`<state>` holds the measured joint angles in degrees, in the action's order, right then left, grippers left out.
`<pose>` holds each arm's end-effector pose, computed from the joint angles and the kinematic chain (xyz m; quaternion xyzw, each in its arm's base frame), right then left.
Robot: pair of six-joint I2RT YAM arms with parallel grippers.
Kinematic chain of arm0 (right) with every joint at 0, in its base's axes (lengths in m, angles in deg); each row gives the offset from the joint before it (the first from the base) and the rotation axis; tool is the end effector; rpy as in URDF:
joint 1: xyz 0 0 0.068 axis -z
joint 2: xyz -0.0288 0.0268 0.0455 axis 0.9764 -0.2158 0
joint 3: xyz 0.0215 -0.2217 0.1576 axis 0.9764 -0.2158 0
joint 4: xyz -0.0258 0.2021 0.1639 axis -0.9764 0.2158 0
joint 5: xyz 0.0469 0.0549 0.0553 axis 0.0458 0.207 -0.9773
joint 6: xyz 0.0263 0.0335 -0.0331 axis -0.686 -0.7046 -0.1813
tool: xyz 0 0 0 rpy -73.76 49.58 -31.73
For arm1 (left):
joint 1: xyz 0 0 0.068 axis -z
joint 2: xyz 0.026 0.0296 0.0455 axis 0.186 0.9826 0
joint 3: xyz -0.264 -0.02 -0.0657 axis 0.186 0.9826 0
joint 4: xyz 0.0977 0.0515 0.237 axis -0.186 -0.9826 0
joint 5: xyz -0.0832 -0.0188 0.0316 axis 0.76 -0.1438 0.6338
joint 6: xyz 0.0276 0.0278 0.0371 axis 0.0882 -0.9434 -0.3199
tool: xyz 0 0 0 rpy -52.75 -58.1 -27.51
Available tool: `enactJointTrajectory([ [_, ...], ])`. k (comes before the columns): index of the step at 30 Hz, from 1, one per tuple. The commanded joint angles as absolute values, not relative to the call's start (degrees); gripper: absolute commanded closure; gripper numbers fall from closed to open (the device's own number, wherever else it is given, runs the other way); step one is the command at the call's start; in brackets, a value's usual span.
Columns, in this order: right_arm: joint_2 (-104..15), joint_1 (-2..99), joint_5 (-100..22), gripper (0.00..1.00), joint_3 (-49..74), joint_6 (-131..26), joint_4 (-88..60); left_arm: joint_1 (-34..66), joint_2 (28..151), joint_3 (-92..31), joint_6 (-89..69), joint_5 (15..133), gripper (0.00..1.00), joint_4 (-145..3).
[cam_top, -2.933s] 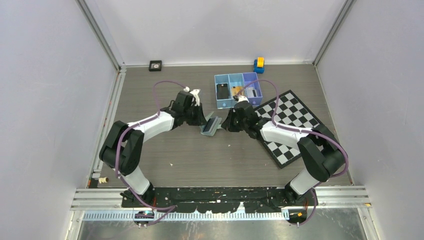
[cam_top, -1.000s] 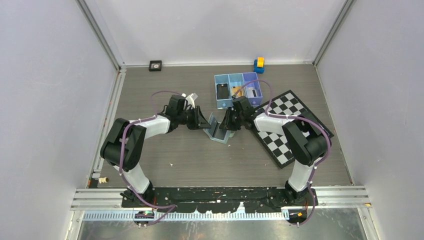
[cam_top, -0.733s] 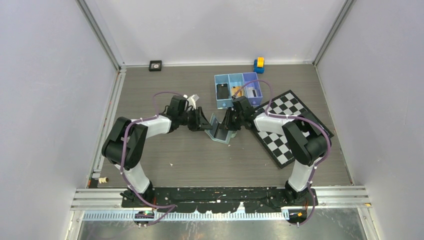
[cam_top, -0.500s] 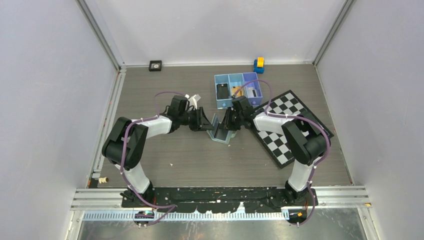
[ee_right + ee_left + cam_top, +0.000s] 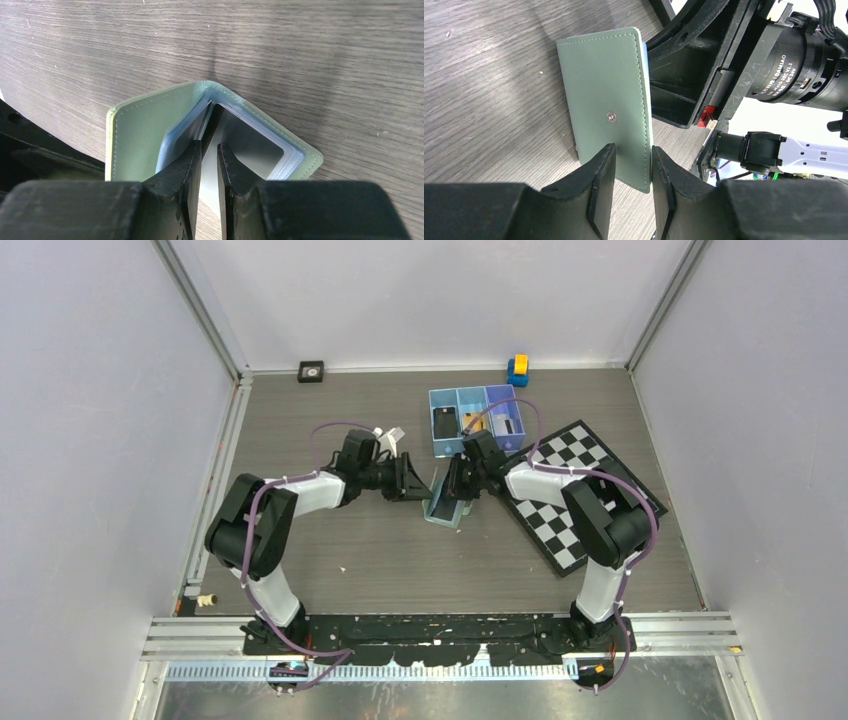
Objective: Take the credit cards out of the card holder
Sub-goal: Open the card holder at the center of the board.
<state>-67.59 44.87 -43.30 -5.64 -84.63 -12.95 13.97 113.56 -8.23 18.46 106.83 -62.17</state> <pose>0.3074 0.2059 0.1522 0.0131 0.9292 0.2882 0.2311 0.3054 -0.1663 0.1658 0.0396 0.8549 -0.4867 0.1755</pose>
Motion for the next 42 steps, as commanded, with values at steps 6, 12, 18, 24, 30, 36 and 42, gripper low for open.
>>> enactJointTrajectory([
  [6,-68.9,44.6,-43.4,0.76,-4.4,-84.2,-11.6,15.5,114.0,-11.3,14.6,103.4,0.59,-66.6],
  [12,-68.8,44.6,-43.6,0.76,-4.4,-84.2,-11.7,17.0,113.3,-12.3,12.4,100.5,0.39,-69.8],
  [18,-68.8,44.5,-43.8,0.76,-4.4,-84.3,-11.8,17.0,114.3,-12.7,12.3,100.3,0.40,-70.1],
  [24,-69.0,44.5,-43.8,0.76,-4.4,-84.3,-11.9,17.1,115.9,-13.8,11.9,99.7,0.50,-71.7],
  [30,-69.1,44.5,-43.9,0.76,-4.3,-84.3,-11.8,17.1,116.1,-14.4,11.3,98.6,0.50,-73.0],
  [36,-69.2,44.5,-44.0,0.76,-4.3,-84.2,-11.8,17.1,117.0,-15.0,11.6,100.2,0.64,-73.0],
  [42,-69.4,44.5,-44.1,0.76,-4.2,-84.4,-11.8,17.0,115.9,-14.6,11.9,102.8,0.61,-71.7],
])
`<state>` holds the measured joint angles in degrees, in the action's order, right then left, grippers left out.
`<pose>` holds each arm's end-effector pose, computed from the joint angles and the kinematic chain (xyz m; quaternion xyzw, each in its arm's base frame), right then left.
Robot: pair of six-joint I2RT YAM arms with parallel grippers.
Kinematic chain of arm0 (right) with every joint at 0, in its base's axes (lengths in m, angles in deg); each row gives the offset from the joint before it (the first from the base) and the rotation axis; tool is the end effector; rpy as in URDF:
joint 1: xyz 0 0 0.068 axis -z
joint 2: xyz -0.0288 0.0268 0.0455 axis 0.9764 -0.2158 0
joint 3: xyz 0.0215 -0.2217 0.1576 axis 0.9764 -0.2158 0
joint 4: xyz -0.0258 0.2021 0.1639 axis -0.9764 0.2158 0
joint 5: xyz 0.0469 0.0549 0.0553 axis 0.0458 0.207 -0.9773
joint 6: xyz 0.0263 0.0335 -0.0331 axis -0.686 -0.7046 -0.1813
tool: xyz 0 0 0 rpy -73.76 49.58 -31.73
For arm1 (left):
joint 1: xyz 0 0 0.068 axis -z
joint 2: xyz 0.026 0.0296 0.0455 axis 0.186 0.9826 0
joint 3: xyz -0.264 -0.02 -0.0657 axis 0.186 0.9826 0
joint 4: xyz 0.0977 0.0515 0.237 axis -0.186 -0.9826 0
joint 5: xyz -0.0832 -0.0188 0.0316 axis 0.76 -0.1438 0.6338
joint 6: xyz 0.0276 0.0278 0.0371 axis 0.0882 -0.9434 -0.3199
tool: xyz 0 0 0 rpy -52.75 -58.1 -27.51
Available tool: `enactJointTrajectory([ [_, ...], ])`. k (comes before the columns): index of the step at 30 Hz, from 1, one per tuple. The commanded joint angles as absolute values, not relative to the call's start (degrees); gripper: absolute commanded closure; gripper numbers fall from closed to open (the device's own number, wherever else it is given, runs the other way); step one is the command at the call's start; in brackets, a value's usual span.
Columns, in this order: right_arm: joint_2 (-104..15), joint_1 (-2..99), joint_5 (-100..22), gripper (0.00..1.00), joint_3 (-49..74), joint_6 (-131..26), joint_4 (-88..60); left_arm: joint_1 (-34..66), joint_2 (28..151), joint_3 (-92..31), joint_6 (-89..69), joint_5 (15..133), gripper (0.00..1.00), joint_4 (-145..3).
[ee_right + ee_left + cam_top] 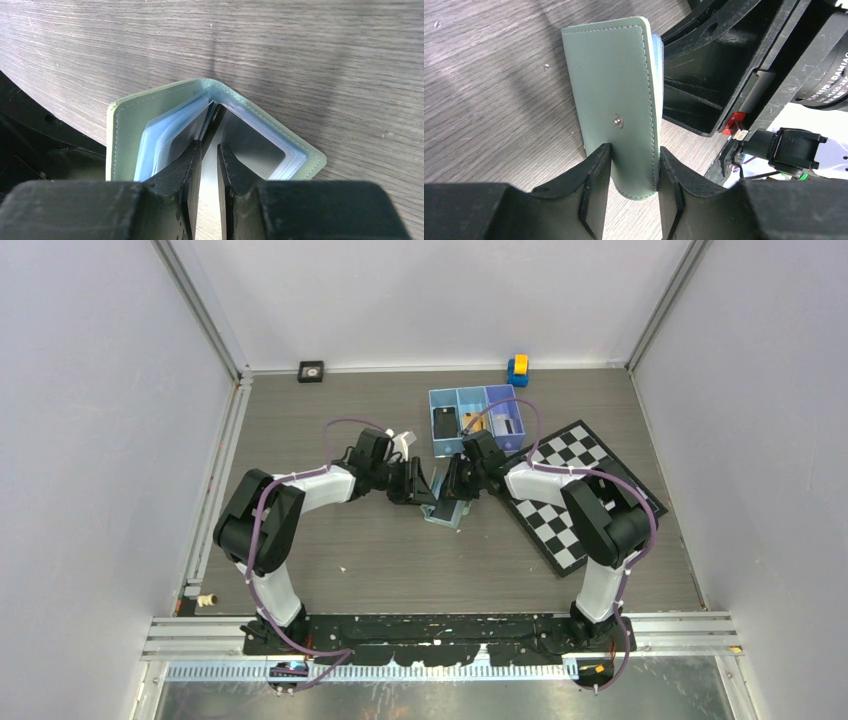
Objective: Take the credit cards out of the card holder
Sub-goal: Open the card holder at the center of the board.
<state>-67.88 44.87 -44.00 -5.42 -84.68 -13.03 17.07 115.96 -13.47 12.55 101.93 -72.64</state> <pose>0.3081 0.2069 0.1517 0.0113 0.9287 0.2928 0.2275 0.3061 -0.1853 0.1629 0.0679 0.8855 -0.4318 0.1575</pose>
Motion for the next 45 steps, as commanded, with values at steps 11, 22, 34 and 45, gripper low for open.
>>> enactJointTrajectory([
  [11,-69.7,44.5,-44.0,0.72,-3.9,-84.3,-11.5,16.2,115.4,-13.8,12.9,103.1,0.52,-70.5],
  [22,-69.6,44.6,-43.9,0.72,-3.9,-84.3,-11.3,15.0,114.8,-12.5,14.5,104.1,0.52,-68.2],
  [34,-67.8,44.5,-41.0,0.75,-4.6,-84.1,-10.6,15.0,114.9,-12.4,14.7,104.8,0.55,-67.7],
  [45,-68.5,44.5,-41.0,0.87,-4.2,-84.0,-9.9,14.9,115.3,-12.6,14.8,104.8,0.55,-67.9],
])
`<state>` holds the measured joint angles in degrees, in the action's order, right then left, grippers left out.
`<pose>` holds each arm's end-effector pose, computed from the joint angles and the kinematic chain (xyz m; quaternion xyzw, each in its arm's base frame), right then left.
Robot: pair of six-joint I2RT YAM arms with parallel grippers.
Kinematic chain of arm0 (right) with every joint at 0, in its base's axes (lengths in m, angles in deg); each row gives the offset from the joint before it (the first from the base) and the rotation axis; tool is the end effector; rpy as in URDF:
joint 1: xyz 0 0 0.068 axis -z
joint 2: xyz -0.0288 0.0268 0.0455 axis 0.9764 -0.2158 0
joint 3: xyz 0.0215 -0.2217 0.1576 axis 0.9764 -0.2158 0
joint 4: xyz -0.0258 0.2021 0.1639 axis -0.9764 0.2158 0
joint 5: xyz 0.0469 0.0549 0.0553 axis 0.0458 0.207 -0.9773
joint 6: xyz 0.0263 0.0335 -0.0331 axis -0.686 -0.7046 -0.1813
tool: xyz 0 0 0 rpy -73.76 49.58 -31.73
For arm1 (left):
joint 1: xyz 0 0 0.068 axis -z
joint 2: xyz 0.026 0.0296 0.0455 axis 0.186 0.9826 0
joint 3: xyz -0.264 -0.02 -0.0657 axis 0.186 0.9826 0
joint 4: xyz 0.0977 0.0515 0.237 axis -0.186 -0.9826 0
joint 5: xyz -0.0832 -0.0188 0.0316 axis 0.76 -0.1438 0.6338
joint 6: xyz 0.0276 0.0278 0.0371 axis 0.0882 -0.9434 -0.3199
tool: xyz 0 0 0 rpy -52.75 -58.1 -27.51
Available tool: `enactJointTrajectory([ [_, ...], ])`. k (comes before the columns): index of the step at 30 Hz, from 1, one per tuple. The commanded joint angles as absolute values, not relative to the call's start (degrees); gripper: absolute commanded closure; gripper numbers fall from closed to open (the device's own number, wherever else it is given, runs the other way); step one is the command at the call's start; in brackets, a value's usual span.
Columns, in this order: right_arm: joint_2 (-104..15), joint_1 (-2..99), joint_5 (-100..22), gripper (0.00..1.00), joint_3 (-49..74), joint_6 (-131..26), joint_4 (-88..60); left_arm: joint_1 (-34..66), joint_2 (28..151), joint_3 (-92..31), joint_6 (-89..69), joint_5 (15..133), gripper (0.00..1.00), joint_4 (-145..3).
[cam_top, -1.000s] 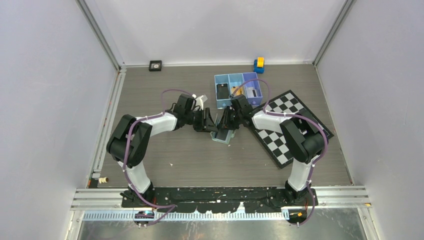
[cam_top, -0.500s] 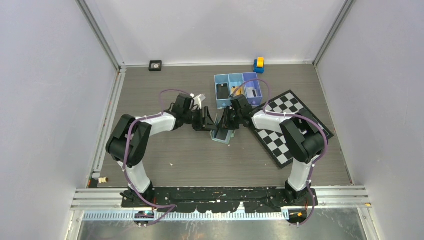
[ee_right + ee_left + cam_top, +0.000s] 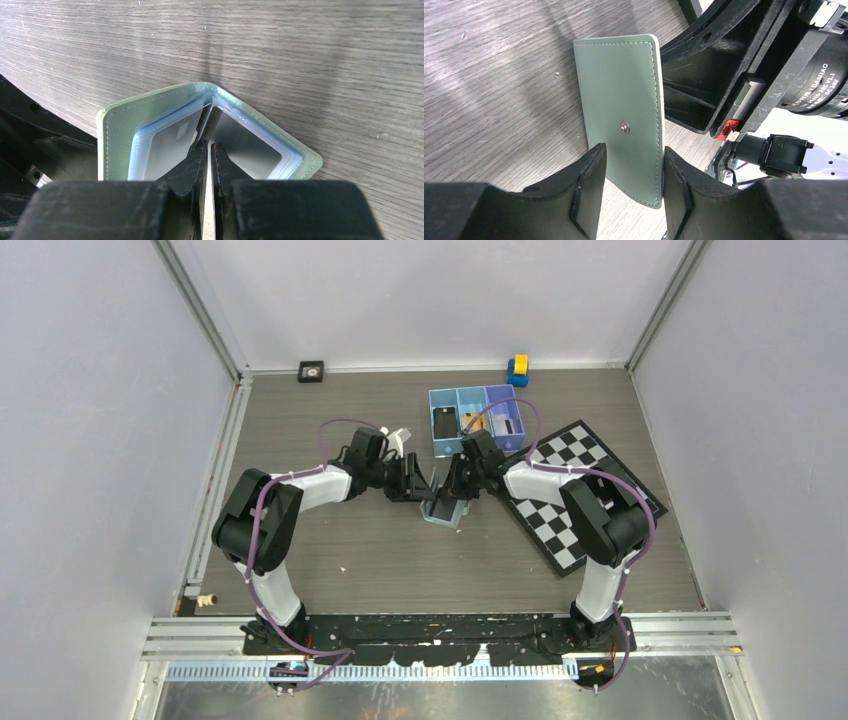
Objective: Take the credit cards out of the card holder
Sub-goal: Open the card holder at the center of the board.
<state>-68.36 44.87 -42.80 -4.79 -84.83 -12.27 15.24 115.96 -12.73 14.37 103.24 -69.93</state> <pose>0.3100 0.2072 0.1508 0.0169 0.9313 0.2827 0.2290 0.3119 -0.1761 0.1630 0.0497 0.8785 -0.4456 0.1652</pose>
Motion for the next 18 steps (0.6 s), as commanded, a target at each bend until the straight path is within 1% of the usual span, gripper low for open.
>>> enactJointTrajectory([
  [1,-68.5,44.5,-40.9,0.88,-4.1,-84.0,-9.9,14.9,115.3,-12.6,14.9,104.9,0.52,-67.9],
  [3,-68.5,44.5,-41.0,0.88,-4.0,-83.9,-9.8,14.9,115.1,-12.5,14.9,104.9,0.46,-67.7],
  [6,-68.6,44.5,-41.1,0.88,-4.0,-84.0,-9.8,14.9,114.8,-12.2,14.8,104.7,0.44,-67.6],
  [8,-68.7,44.5,-41.2,0.88,-4.0,-84.0,-9.8,14.9,115.0,-12.3,14.8,104.6,0.45,-67.8],
  [11,-68.7,44.5,-41.2,0.88,-4.0,-84.0,-9.8,14.9,115.4,-12.6,14.6,104.4,0.50,-68.5],
  [18,-68.7,44.5,-41.2,0.88,-4.0,-84.0,-9.8,14.9,115.3,-13.4,13.4,102.2,0.55,-71.3],
])
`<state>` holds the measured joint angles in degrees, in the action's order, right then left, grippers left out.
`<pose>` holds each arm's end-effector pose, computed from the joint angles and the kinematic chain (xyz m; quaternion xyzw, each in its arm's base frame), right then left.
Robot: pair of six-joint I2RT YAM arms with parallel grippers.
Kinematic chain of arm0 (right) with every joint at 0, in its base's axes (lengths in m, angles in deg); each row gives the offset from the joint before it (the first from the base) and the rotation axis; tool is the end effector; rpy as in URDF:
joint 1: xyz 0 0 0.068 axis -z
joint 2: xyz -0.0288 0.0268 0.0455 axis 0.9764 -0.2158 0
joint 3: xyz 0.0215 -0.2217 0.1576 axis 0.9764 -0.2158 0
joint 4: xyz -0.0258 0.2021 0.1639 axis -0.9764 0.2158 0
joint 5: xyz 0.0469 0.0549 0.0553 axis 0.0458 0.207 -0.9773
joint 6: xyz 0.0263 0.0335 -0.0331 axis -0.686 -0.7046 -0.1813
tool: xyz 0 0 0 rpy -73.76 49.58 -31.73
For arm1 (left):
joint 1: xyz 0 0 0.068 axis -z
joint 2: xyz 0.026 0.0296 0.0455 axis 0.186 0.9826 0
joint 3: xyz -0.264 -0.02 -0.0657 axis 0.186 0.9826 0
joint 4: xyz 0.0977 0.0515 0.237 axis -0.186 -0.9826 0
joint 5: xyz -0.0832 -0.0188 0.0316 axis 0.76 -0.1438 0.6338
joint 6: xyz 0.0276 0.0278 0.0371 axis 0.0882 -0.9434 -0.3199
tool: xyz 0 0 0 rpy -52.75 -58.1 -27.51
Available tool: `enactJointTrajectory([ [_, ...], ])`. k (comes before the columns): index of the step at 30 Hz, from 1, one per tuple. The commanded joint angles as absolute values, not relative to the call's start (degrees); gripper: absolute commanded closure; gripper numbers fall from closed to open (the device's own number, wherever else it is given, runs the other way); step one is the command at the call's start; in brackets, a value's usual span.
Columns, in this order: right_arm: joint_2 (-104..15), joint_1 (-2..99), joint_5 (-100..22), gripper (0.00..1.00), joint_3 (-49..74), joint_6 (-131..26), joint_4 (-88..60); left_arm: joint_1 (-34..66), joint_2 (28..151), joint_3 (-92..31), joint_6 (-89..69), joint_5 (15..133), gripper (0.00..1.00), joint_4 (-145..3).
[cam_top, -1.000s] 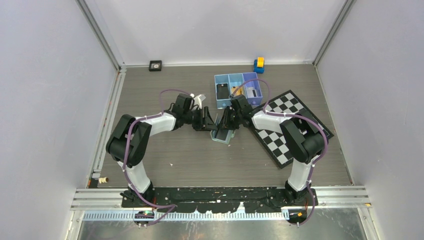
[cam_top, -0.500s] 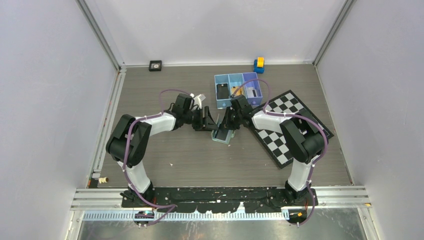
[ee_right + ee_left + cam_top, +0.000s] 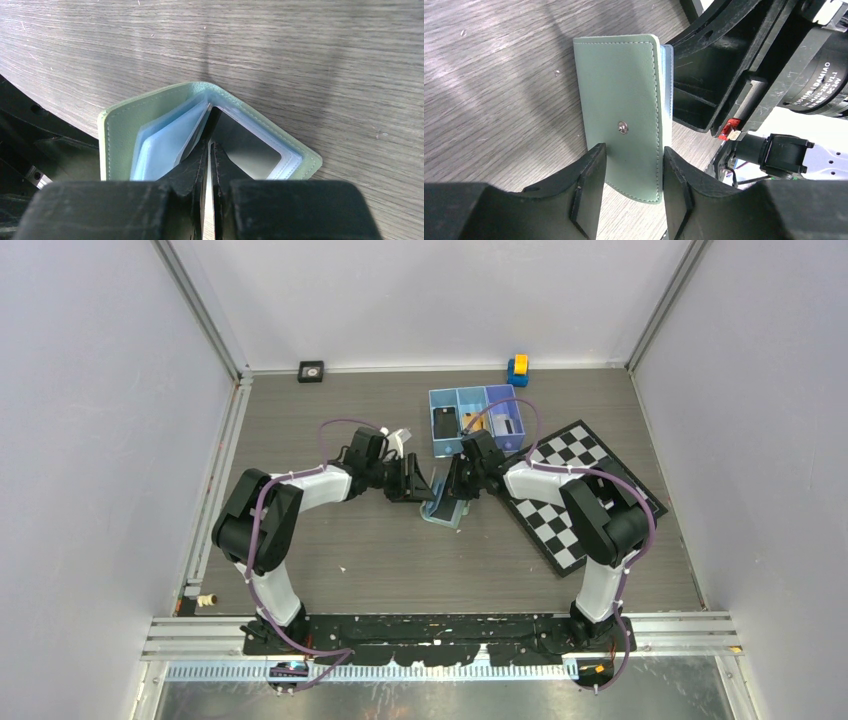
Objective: Take the credit cards out of the card holder
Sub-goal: Open the card holder at the center of the board.
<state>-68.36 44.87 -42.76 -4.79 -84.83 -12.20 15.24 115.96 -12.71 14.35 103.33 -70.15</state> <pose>0.3099 0.2071 0.1507 0.0171 0.9316 0.2821 0.2287 0.3116 -0.1760 0.1626 0.0495 0.8790 -0.4454 0.1631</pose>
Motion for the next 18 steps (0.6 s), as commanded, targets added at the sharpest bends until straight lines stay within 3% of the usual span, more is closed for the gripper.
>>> enactJointTrajectory([
  [1,-68.6,44.5,-41.2,0.88,-4.0,-84.0,-9.8,14.9,115.1,-13.5,12.9,101.5,0.56,-72.1],
  [18,-67.7,44.5,-36.7,0.80,-4.0,-83.9,-8.1,14.8,118.1,-18.3,8.2,93.3,0.77,-85.0],
])
